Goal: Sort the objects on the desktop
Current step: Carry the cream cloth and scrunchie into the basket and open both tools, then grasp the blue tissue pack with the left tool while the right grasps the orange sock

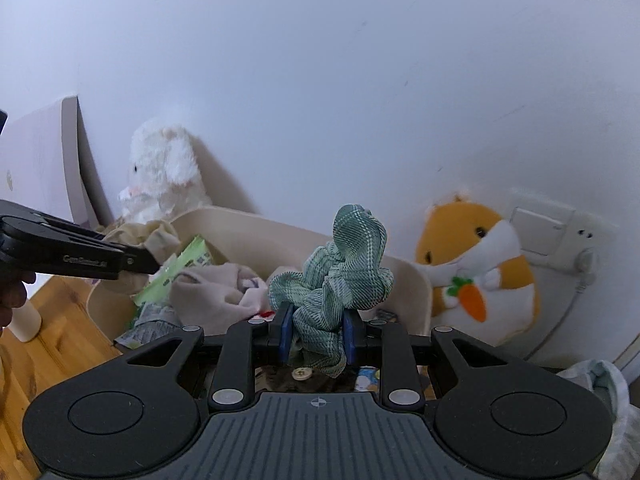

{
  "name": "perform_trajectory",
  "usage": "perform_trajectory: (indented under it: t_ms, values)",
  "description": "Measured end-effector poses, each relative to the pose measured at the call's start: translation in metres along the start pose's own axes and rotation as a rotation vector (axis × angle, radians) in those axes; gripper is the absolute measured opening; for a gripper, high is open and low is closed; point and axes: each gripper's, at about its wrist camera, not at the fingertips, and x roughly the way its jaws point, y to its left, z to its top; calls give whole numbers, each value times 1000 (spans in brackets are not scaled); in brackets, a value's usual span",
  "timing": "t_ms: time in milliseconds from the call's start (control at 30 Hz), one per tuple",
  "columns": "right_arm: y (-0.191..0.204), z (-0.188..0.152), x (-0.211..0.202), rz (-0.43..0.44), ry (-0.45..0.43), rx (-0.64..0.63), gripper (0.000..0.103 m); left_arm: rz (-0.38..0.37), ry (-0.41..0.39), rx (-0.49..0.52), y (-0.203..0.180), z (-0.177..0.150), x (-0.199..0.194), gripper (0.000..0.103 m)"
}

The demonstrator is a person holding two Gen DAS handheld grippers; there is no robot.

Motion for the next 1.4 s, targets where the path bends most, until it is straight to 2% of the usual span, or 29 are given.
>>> perform_trajectory:
  t_ms: [200,267,300,333,367,400,467,567,633,667,833,967,1100,1167,1300,1400]
  values:
    - [4,-7,24,15,61,8,26,7,-3,53,-11,-7,9,20]
    - [5,-11,28,14,77,10,29,1,7,59,-13,-9,12,21]
    - [5,-13,29,11,84,7,36,1,10,57,-12,-9,13,22]
    - [5,-14,30,8,88,4,43,9,8,51,-12,-10,14,28]
    - [6,-16,30,3,90,1,45,23,1,42,-11,-11,13,38]
    - [6,-17,30,1,92,-1,50,33,-3,30,-10,-12,13,43]
    - [4,-18,29,3,92,3,59,36,-10,5,-7,-13,11,61]
    - [3,-19,25,4,90,-2,67,32,-22,-16,-4,-14,8,71]
    - [3,-19,21,-7,86,-24,77,50,-42,-21,-4,-14,4,76]
    - [4,-19,18,-12,82,-33,79,61,-50,-22,-5,-14,2,78]
    - [6,-25,3,-13,67,-84,91,31,-46,-18,-8,-17,-7,79]
    - [7,-33,-14,-15,38,-122,93,12,-46,-18,-10,-21,-19,80]
    - [5,-45,-34,-27,-14,-130,103,-8,-19,-31,-12,-33,-33,80]
    - [2,-55,-42,-26,-28,-127,103,-15,0,-41,-13,-43,-40,80]
    - [-6,-76,-47,-14,11,-113,103,-29,48,-60,-18,-64,-48,80]
    - [-14,-91,-42,-39,78,-107,103,-20,89,-31,-27,-81,-47,80]
